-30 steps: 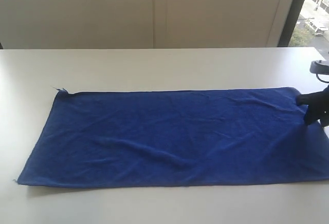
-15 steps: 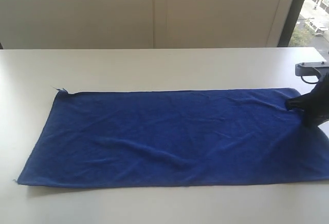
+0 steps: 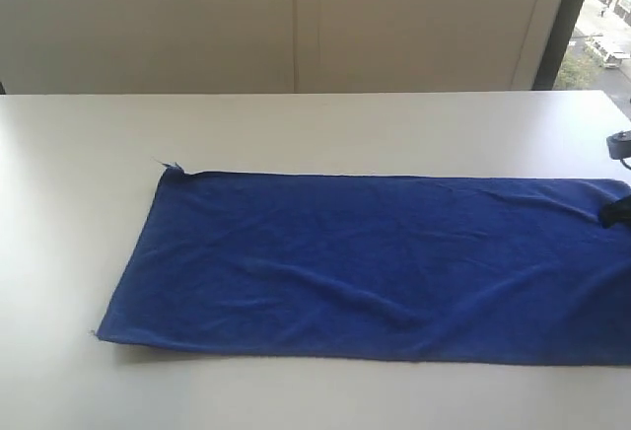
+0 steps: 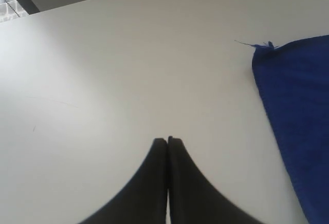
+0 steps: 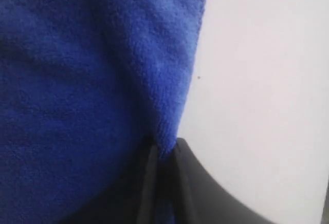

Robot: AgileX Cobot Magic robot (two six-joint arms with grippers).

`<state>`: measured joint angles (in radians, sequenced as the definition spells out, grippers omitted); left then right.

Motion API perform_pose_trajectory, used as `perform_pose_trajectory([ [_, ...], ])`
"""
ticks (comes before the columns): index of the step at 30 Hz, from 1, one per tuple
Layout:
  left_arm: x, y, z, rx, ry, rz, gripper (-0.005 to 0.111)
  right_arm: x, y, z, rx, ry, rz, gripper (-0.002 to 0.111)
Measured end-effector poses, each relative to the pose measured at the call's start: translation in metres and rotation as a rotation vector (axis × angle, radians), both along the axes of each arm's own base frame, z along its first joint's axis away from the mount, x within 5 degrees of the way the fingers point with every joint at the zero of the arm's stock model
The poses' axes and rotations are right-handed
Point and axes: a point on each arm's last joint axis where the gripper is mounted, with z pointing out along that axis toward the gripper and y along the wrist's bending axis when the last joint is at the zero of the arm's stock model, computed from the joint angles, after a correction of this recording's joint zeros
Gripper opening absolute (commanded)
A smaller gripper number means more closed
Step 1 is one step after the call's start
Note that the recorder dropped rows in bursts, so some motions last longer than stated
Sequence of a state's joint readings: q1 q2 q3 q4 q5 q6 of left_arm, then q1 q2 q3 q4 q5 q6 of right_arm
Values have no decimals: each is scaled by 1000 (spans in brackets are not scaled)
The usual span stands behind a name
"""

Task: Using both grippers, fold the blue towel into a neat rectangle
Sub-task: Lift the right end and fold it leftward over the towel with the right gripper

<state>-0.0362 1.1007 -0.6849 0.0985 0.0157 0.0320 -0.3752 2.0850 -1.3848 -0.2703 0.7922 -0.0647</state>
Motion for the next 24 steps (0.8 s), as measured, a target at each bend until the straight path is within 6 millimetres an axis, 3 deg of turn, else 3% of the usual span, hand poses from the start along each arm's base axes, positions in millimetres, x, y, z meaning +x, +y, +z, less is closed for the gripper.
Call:
perform_pose_trajectory([
  [3,0,0,0,0,0,0,0,0,2,9,21,-29,-15,5],
  [9,1,0,1,-3,-16,1,0,15,44,16,107,-76,50,0],
  [14,1,0,2,-24,-24,13,0,35,105,22,152,-115,171,0],
  [24,2,0,3,-52,-32,29,0,68,255,50,306,-289,424,0],
])
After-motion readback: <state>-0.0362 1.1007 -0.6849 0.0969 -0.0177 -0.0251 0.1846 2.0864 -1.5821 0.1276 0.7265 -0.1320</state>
